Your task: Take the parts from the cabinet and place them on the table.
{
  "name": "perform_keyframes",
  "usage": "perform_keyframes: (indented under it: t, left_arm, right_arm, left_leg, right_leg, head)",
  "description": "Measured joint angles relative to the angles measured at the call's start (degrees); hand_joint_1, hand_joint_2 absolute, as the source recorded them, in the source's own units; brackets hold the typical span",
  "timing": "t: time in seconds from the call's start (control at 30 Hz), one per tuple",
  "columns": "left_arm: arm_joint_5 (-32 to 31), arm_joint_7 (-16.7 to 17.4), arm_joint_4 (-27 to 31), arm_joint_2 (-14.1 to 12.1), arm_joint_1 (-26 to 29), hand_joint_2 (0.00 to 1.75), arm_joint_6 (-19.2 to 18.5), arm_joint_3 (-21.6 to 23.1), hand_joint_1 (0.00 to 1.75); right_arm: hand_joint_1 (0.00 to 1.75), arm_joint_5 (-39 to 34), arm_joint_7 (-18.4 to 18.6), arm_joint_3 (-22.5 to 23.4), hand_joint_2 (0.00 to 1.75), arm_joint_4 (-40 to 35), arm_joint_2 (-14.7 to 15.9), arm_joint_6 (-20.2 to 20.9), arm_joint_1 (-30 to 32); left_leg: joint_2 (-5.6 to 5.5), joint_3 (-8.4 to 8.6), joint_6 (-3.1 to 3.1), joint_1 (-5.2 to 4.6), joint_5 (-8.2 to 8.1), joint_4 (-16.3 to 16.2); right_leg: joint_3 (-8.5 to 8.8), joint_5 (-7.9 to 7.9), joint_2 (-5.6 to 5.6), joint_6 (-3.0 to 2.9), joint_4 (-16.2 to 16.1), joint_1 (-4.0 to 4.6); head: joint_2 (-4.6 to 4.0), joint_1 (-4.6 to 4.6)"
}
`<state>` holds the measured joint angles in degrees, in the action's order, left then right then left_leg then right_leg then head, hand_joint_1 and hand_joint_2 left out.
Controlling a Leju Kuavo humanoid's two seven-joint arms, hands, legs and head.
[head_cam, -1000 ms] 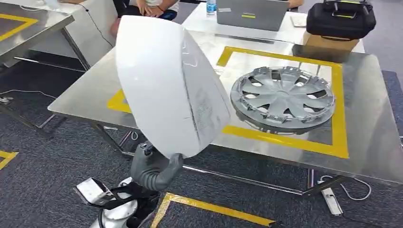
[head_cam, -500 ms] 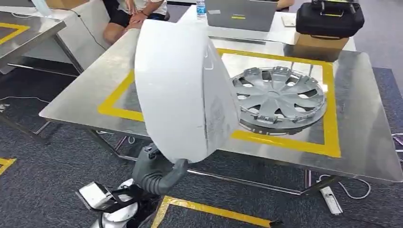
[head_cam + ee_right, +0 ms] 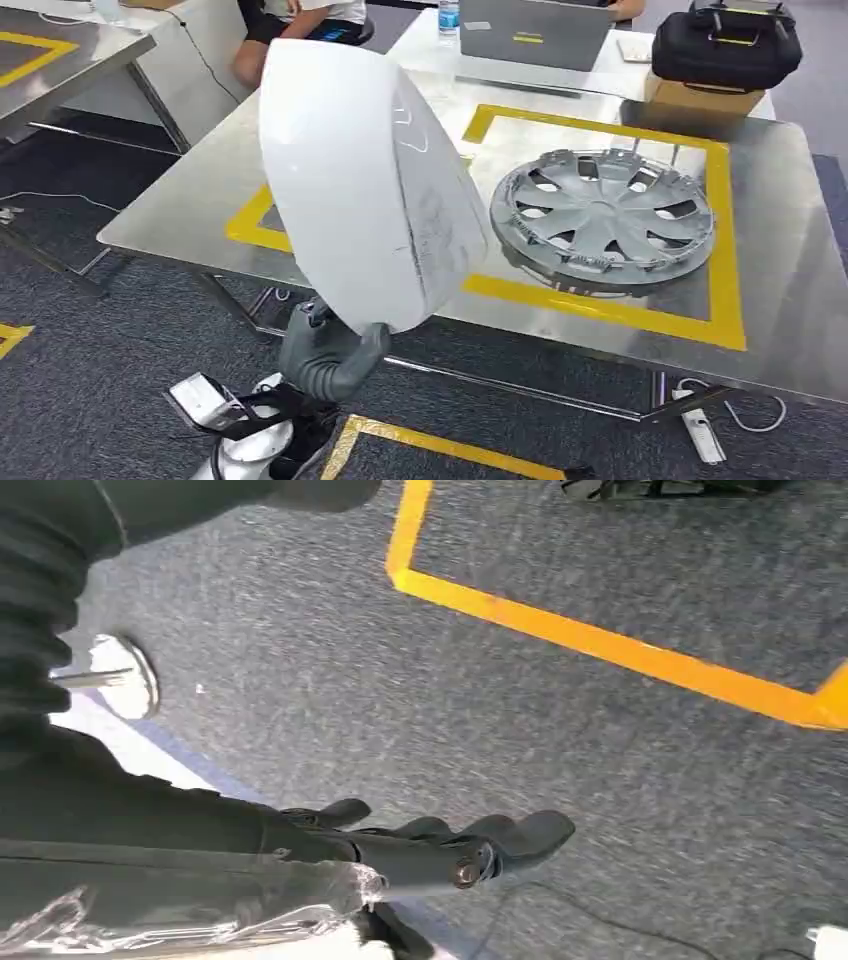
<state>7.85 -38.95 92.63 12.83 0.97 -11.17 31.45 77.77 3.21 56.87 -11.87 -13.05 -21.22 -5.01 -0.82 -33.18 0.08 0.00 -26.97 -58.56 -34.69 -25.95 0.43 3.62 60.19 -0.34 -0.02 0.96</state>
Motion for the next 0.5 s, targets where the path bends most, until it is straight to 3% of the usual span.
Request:
perform_keyframes:
  t: [0.13,0.17,0.2,0.27,0.3,0.33,0.37,0.4,0.43,0.5]
  left_arm:
    - [0.2,0.0,0.0,0.0,0.0,1.75,0.0,0.0,1.75]
    - [0.3,0.0,0.0,0.0,-0.1,1.75,0.0,0.0,1.75]
    - [0.3,0.0,0.0,0.0,-0.2,1.75,0.0,0.0,1.75]
    - [0.3,0.0,0.0,-0.1,-0.1,1.75,0.0,0.0,1.75]
    - [0.3,0.0,0.0,-0.2,-0.1,1.75,0.0,0.0,1.75]
    - [0.3,0.0,0.0,-0.3,0.0,1.75,0.0,0.0,1.75]
    - [0.4,0.0,0.0,-0.3,0.1,1.75,0.0,0.0,1.75]
    - [0.4,0.0,0.0,-0.3,0.1,1.75,0.0,0.0,1.75]
    - [0.4,0.0,0.0,-0.3,0.1,1.75,0.0,0.0,1.75]
    - [0.3,0.0,0.0,-0.3,0.0,1.75,0.0,0.1,1.75]
  right_arm:
    - [0.0,-0.6,0.2,0.1,1.75,0.0,0.1,-0.1,0.1]
    - [0.0,-0.9,0.2,0.1,1.75,0.0,0.1,-0.1,0.1]
    - [0.0,-1.0,0.2,0.1,1.75,0.0,0.1,-0.2,0.0]
    - [0.0,-1.1,0.2,0.1,1.75,0.0,0.1,-0.2,0.0]
    - [0.0,-1.1,0.2,0.1,1.75,0.0,0.1,-0.2,0.0]
    - [0.0,-1.2,0.2,0.2,1.75,0.0,0.1,-0.2,0.1]
    - [0.0,-1.2,0.2,0.2,1.75,0.0,0.1,-0.2,0.1]
    - [0.0,-1.2,0.2,0.2,1.75,0.0,0.1,-0.2,0.0]
    - [0.0,-1.2,0.2,0.2,1.75,0.0,0.1,-0.2,0.0]
    - [0.0,-1.4,0.2,0.3,1.75,0.0,0.1,-0.3,0.0]
  left_leg:
    - [0.01,0.1,-1.14,0.04,0.21,0.5]
    - [0.09,0.08,-1.5,0.13,-0.28,0.2]
    - [0.17,-0.76,-1.83,0.04,-1.6,-1.7]
    - [0.18,-5.11,-2.23,0.18,-5.79,-10.1]
    - [0.19,-7.36,-2.33,0.19,-7.21,-14.3]
    - [0.19,-8.87,-2.37,0.21,-7.45,-16.7]
    - [0.2,-8.87,-2.37,0.23,-6.15,-16.3]
    - [0.21,-7.75,-2.3,0.27,-3.77,-13.6]
    - [0.22,-5.63,-2.23,0.33,-0.97,-9.0]
    - [0.54,-1.62,-2.27,0.51,1.83,-1.0]
  right_leg:
    - [0.02,0.01,0.23,-1.33,-0.8,-0.01]
    - [0.36,0.19,0.17,-1.7,-1.1,-0.33]
    - [0.49,0.15,0.15,-2.03,-1.2,-0.38]
    - [0.5,0.06,0.07,-2.32,-1.2,-0.41]
    - [0.49,0.04,0.02,-2.35,-1.2,-0.4]
    - [0.5,0.0,0.01,-2.39,-1.2,-0.41]
    - [0.57,-0.02,0.04,-2.37,-1.2,-0.41]
    - [0.66,-0.07,0.09,-2.31,-1.2,-0.44]
    - [0.82,-0.15,0.18,-2.17,-1.2,-0.51]
    - [0.98,-0.41,0.32,-1.57,-1.2,-0.23]
  head:
    - [0.0,0.26]
    - [0.0,0.17]
    - [0.0,0.72]
    - [0.02,0.87]
    - [0.0,0.83]
    - [0.0,0.85]
    - [0.0,0.85]
    - [0.0,0.85]
    - [0.0,0.83]
    - [0.0,0.94]
